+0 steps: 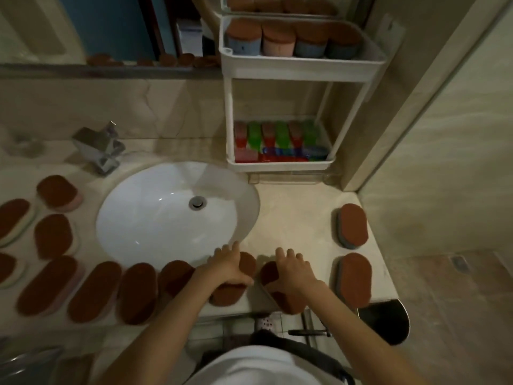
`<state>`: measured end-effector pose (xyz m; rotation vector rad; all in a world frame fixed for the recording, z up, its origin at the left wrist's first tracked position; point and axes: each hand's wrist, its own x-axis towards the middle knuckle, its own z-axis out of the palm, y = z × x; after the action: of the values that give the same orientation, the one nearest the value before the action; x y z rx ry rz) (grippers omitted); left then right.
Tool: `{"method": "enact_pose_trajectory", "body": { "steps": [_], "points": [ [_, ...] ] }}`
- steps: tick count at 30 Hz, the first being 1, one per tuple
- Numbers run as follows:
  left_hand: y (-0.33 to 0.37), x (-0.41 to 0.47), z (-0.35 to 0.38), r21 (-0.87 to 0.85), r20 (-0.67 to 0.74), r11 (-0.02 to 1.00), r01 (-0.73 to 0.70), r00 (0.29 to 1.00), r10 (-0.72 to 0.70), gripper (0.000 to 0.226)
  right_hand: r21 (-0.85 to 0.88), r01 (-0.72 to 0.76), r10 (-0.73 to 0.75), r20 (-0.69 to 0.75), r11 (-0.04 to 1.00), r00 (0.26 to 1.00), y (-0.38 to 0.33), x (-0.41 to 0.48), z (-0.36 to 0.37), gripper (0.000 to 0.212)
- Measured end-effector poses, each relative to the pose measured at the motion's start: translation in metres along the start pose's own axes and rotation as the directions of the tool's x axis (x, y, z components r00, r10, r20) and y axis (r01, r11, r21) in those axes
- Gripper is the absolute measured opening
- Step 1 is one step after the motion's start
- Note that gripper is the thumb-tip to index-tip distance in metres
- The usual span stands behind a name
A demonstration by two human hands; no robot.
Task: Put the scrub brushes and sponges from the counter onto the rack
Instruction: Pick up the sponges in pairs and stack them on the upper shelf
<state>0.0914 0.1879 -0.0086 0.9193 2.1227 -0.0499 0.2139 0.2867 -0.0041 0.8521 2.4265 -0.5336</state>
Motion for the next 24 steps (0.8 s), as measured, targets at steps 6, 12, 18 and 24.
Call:
{"method": "enact_pose_trajectory", "body": {
  "steps": [6,12,18,24],
  "points": [
    [0.002,0.003,0.025,0.115,-0.100,0.993,0.025,0.995,-0.013,0.108,-0.007,-0.035,0.035,-0.037,0.999,0.999,0.002,-0.001,0.016,0.062],
    [0.008,-0.001,0.009,-0.116,-0.244,0.993,0.006,0.969,-0.034,0.097,0.073,-0.017,0.026,-0.119,0.997,0.993,0.003,0.002,0.002,0.058],
    [0.040,-0.016,-0.080,-0.112,-0.479,0.986,-0.125,0.876,0.057,0.085,0.092,0.073,-0.029,-0.407,0.993,0.913,0.003,-0.005,-0.096,0.074],
    [0.075,-0.047,-0.166,-0.036,-0.668,0.948,-0.316,0.713,0.212,0.092,0.001,0.131,-0.103,-0.618,0.991,0.779,0.002,-0.021,-0.191,0.080]
  ]
}}
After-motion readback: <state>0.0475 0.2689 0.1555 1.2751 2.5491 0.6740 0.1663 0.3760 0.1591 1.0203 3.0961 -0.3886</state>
